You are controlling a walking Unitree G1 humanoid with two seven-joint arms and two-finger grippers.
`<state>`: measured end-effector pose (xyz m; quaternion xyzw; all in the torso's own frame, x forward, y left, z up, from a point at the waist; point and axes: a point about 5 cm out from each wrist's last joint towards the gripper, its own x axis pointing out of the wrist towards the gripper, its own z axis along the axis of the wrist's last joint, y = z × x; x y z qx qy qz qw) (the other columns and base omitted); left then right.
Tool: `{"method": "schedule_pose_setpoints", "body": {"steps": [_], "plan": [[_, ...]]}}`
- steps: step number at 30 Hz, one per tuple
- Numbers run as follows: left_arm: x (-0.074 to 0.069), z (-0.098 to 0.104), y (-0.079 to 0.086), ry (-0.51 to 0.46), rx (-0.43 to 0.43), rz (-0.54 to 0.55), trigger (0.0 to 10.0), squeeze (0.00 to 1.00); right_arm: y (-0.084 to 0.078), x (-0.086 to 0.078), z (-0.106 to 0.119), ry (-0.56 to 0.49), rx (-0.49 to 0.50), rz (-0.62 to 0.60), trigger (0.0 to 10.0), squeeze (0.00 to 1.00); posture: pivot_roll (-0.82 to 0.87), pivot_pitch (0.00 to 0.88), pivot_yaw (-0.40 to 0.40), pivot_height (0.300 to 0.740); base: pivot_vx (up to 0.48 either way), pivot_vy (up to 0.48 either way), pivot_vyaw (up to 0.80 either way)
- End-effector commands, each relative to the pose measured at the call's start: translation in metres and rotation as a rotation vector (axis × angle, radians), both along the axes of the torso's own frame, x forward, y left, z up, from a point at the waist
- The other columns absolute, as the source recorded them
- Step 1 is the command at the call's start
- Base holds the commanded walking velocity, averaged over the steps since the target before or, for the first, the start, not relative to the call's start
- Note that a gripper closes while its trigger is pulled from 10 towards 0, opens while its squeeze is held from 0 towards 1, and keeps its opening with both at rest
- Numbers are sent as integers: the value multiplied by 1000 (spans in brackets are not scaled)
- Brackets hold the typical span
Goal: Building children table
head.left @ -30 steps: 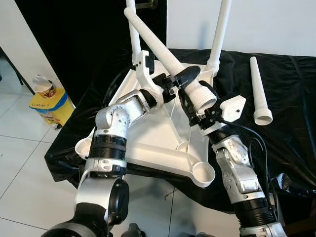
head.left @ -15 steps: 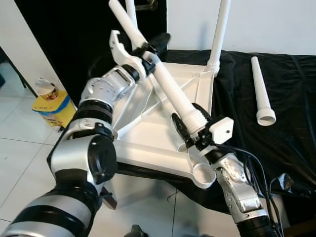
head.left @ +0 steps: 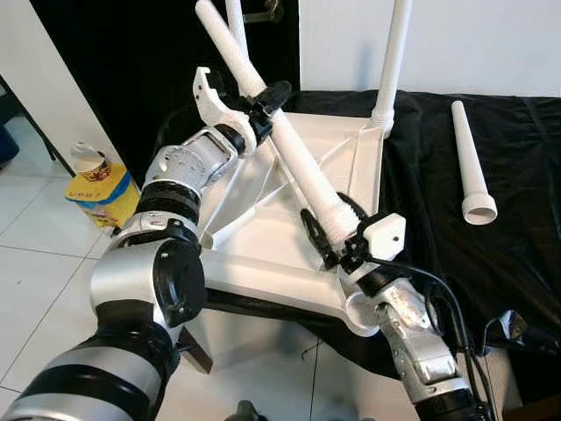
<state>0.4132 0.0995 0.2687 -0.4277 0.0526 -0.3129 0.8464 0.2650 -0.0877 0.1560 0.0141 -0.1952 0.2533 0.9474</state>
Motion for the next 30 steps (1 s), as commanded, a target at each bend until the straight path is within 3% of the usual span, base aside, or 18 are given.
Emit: {"method": "schedule_pose_setpoints", "body": {"steps": [1,9,10,13,16,17,18,20,25,30], "plan": [[-2,4,-1,-67,-18,-64,0,0,2,2,6,-16,14,9,10000,1000,-63,10,91,740,0,0,0],[0,11,7,-46,-43,-33,0,0,-6,3,2,-23,9,-49,10000,1000,-39,10,72,740,0,0,0],[2,12,12,-39,-31,-5,9882,0,-10,1,-1,-19,2,-69,10000,0,-29,11,67,740,0,0,0],[4,17,21,-55,-11,39,10000,0,-16,-2,-7,11,-4,-96,10000,0,-32,12,66,740,0,0,0],[3,27,24,-165,55,50,10000,0,-18,-2,-10,52,-13,-104,10000,0,-37,15,63,740,0,0,0],[0,33,19,-244,104,32,10000,0,-19,1,-9,86,-26,-111,10000,0,-37,17,59,740,0,0,0],[0,33,19,-244,104,32,10000,0,-19,1,-9,86,-26,-111,10000,0,-37,17,59,740,0,0,0],[-7,40,5,-357,165,-4,10000,0,-19,7,-5,121,-67,-114,10000,0,-35,17,54,740,0,0,0],[-15,41,-7,-445,215,-11,10000,0,-16,13,0,134,-100,-96,10000,0,-34,18,45,740,0,0,0],[-22,52,-15,-526,204,-3,10000,0,-12,18,7,127,-117,-74,10000,0,-32,17,35,740,0,0,0]]}}
